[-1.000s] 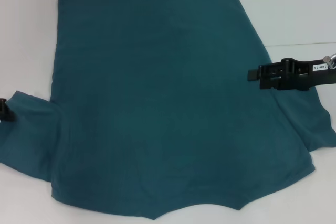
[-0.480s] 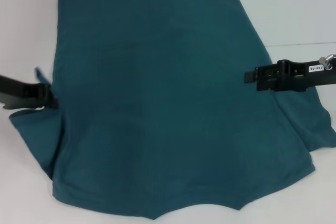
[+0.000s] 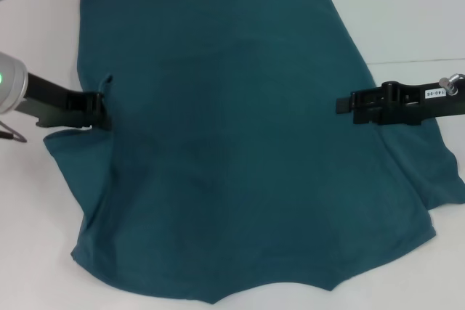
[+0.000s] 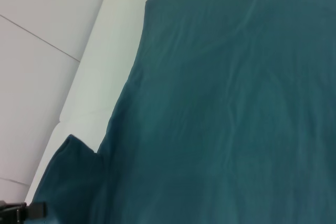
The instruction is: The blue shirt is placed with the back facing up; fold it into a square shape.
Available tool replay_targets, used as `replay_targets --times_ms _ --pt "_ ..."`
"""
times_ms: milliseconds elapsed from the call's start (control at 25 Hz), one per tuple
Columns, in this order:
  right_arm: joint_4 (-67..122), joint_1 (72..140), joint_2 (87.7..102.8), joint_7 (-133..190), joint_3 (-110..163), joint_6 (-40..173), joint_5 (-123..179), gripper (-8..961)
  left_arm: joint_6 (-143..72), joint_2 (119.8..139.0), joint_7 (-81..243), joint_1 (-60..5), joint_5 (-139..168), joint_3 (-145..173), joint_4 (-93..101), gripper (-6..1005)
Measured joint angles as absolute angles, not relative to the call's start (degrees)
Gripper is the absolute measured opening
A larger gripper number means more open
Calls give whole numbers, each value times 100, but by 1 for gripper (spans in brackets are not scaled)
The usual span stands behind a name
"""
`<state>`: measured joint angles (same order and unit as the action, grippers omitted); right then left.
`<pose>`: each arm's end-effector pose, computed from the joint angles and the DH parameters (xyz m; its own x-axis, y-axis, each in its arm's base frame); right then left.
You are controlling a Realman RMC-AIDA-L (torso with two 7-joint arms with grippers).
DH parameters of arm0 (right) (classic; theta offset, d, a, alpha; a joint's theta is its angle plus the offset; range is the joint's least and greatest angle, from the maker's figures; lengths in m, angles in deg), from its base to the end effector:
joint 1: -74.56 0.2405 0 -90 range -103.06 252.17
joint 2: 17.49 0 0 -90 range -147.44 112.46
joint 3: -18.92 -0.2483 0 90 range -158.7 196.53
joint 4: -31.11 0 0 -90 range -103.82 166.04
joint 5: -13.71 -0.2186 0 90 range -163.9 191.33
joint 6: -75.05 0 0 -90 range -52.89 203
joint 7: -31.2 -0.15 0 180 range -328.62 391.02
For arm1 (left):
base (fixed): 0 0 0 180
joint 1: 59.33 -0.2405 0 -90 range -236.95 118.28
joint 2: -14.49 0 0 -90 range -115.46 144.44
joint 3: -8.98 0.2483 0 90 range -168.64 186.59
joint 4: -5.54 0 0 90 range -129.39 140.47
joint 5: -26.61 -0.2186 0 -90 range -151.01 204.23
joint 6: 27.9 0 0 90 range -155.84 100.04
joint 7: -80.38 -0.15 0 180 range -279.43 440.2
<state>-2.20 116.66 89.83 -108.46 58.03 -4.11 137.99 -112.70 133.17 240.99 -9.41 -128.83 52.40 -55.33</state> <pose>0.2573 0.4161 0.0673 0.1915 -0.8713 -0.4518 -0.9743 -0.2243 0.0196 -0.1822 0.4325 0.0598 0.3319 0.8943 0.3001 0.9059 -0.2134 -0.3657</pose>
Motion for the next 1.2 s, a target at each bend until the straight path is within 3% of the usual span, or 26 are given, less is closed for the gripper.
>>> replay_targets --times_ms 760,1200 --pt "-220 11656 8998 -10846 5866 -426 13799 551 -11242 13114 24375 -907 -13354 5213 -5747 33" --pt "-220 11665 9000 -10846 5882 -414 13799 543 -11401 13187 24386 -810 -13399 5258 -5758 39"
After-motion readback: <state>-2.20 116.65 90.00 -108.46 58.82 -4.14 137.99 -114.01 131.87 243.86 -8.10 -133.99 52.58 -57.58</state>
